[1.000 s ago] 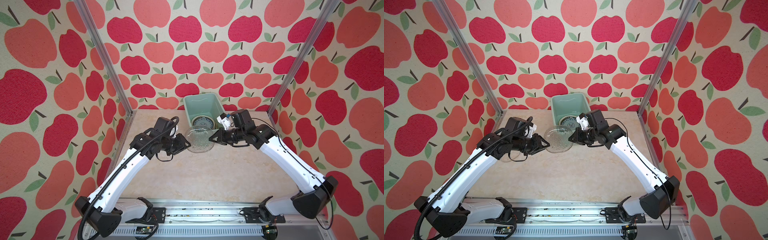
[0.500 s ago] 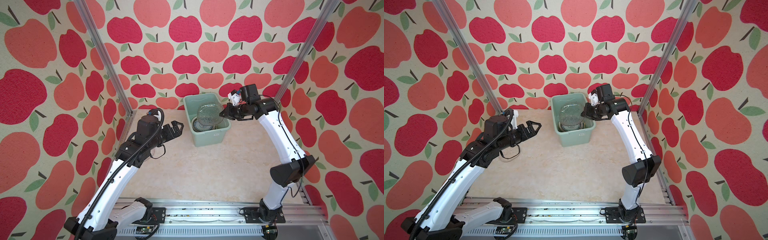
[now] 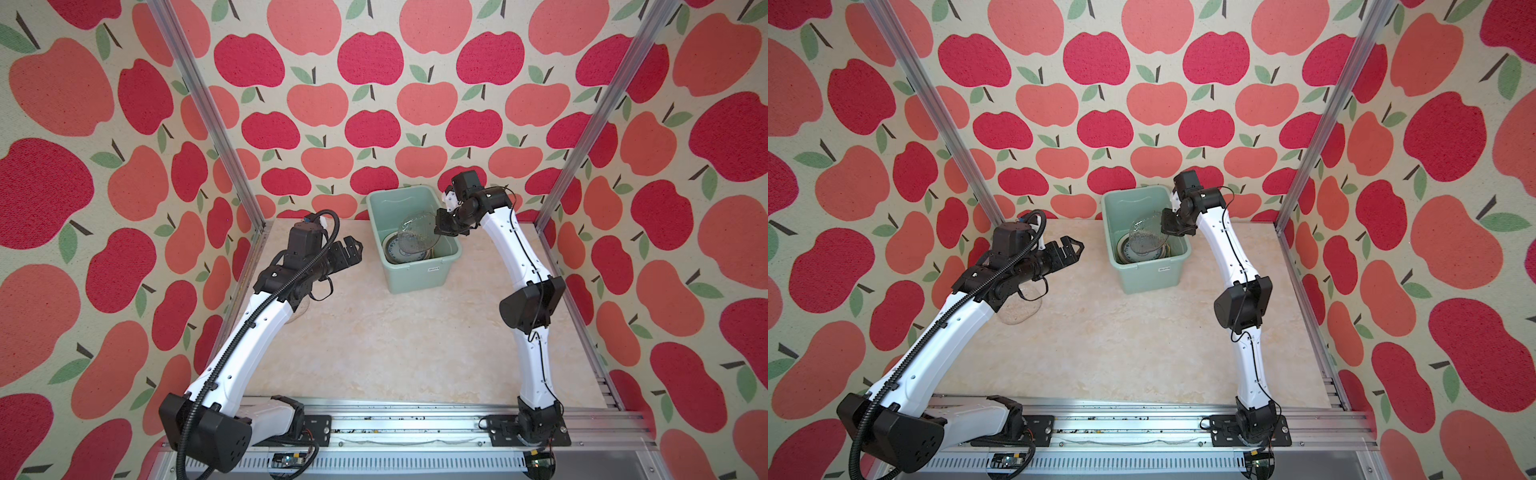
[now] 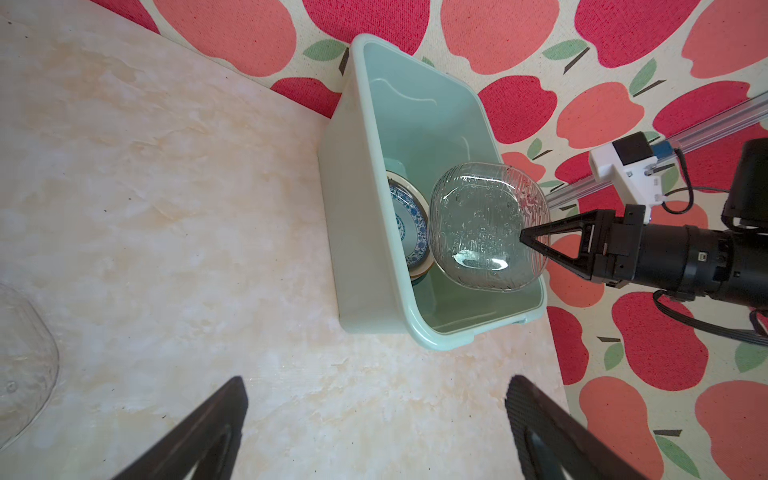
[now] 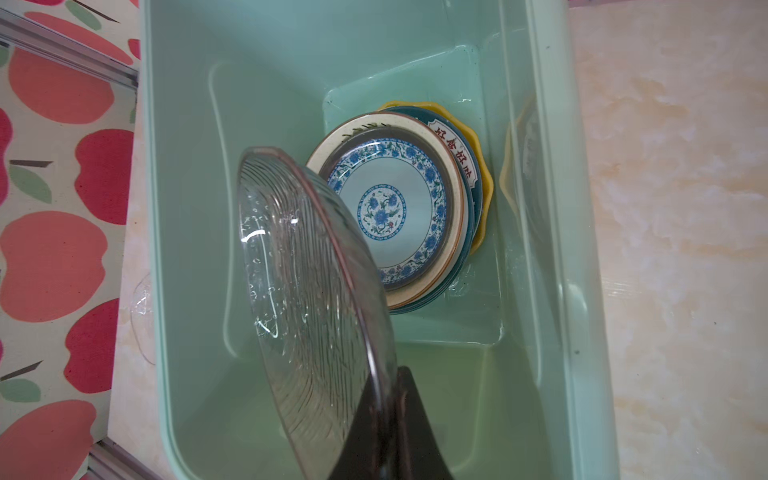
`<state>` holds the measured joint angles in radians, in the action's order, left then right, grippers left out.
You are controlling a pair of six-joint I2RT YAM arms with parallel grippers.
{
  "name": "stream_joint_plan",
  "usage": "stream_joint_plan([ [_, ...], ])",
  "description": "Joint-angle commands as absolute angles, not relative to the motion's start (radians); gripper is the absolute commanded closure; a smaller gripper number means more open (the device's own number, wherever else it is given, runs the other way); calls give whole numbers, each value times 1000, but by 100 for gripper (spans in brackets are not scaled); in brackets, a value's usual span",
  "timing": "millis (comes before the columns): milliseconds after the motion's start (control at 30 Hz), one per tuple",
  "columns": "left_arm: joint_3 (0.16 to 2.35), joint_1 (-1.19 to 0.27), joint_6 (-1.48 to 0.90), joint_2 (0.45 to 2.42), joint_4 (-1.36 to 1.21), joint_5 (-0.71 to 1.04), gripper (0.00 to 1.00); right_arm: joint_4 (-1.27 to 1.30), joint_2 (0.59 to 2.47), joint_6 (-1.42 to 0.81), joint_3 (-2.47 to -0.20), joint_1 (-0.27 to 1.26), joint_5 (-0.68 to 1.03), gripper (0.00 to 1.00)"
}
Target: Place the plates into the plastic bin on the countertop
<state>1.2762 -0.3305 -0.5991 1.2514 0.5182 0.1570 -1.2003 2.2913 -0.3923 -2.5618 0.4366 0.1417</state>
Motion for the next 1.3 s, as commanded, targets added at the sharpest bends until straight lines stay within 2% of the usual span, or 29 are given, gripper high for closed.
stream_joint_plan([
  [0, 1260, -318, -569, 1271, 490, 159, 1, -1177, 2324, -350, -2597, 463, 94, 100],
  [233, 1259, -304, -583, 1294, 507, 152, 1, -1132, 2398, -356, -2598, 478, 42, 100],
  [700, 1298, -299, -601, 1347, 549, 152, 1, -1074, 2478, -344, -2600, 476, 57, 97],
  [1267, 1315, -293, -605, 1364, 568, 149, 1, -1055, 2507, -359, -2598, 466, 64, 77],
])
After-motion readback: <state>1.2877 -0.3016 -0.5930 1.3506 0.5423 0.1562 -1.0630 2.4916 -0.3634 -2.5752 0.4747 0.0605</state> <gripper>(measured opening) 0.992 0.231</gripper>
